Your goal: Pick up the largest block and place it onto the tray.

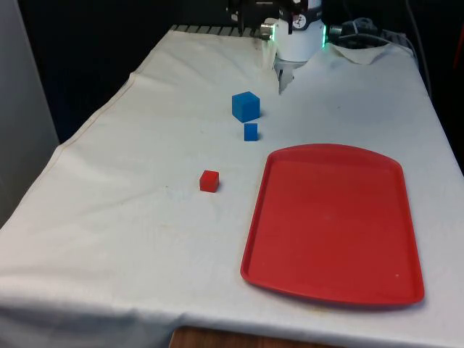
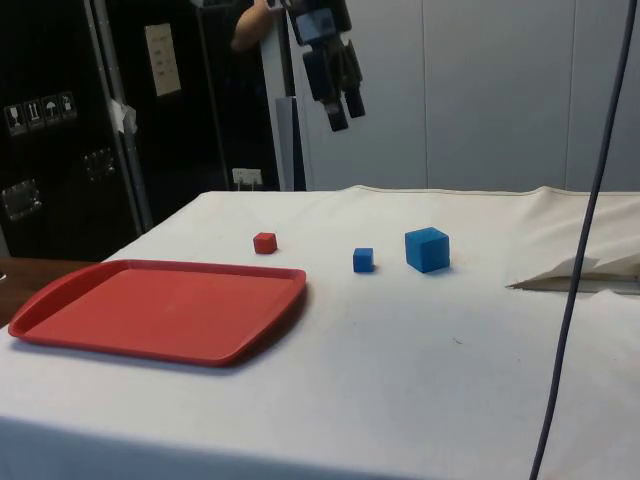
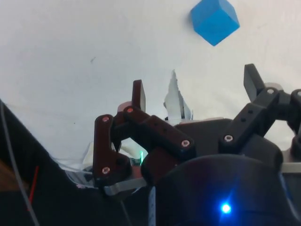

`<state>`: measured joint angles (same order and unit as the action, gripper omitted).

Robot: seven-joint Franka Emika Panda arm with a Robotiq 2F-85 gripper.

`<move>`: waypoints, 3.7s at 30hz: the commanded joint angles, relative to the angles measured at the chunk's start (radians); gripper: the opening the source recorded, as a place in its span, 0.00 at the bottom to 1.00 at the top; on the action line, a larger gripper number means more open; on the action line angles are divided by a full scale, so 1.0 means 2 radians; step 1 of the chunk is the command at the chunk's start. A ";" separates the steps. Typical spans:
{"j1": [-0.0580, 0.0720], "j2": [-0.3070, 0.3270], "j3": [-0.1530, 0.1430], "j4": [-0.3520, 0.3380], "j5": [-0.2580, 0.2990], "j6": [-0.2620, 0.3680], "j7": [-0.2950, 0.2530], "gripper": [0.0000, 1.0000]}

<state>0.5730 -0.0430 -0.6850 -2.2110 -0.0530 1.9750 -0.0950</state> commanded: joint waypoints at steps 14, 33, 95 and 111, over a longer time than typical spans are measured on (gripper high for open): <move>-0.005 0.004 -0.025 -0.058 -0.011 0.055 -0.021 1.00; -0.006 0.046 -0.042 -0.119 -0.002 0.132 -0.063 1.00; -0.010 0.190 -0.016 -0.146 0.078 0.234 -0.151 1.00; -0.004 0.210 -0.019 -0.138 0.096 0.233 -0.166 0.37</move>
<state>0.5640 0.3770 -0.7240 -2.4860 0.1380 2.4390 -0.4290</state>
